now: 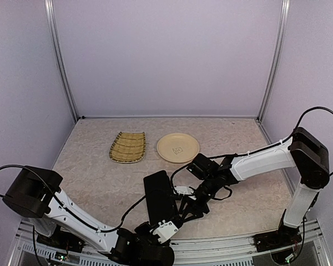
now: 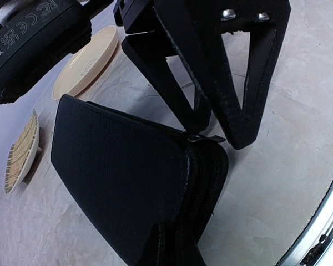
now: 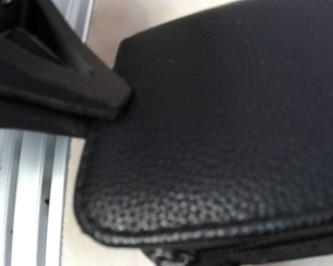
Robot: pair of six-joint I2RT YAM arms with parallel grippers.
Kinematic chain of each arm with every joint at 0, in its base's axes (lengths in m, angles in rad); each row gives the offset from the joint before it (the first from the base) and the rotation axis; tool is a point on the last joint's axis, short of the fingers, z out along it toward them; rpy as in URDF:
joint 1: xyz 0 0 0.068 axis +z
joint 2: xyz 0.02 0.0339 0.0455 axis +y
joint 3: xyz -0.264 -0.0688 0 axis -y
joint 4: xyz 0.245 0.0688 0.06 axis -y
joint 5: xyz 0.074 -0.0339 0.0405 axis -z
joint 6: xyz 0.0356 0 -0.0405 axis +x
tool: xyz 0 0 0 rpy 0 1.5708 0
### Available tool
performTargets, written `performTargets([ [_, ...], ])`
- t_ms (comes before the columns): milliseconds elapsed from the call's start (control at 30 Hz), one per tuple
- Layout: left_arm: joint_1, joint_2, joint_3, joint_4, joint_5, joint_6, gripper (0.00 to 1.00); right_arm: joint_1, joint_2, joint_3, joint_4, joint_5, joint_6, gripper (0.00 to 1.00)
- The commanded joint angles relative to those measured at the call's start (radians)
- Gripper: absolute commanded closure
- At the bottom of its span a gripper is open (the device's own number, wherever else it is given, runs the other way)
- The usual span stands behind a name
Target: Sort the hair-cutting tools
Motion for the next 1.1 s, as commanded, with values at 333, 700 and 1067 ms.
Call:
performTargets([
  [333,0.011,-0.057,0.001,0.031,-0.019,-0.086,1.0,0.044,0.039,0.028,0.072,0.136,0.071,0.59],
  [700,0.012,-0.043,-0.004,0.035,-0.011,-0.099,1.0,0.044,0.052,0.043,0.076,0.25,0.083,0.99],
  [1067,0.008,-0.031,0.001,-0.011,-0.003,-0.106,1.0,0.015,-0.056,-0.011,0.071,0.324,0.03,1.0],
])
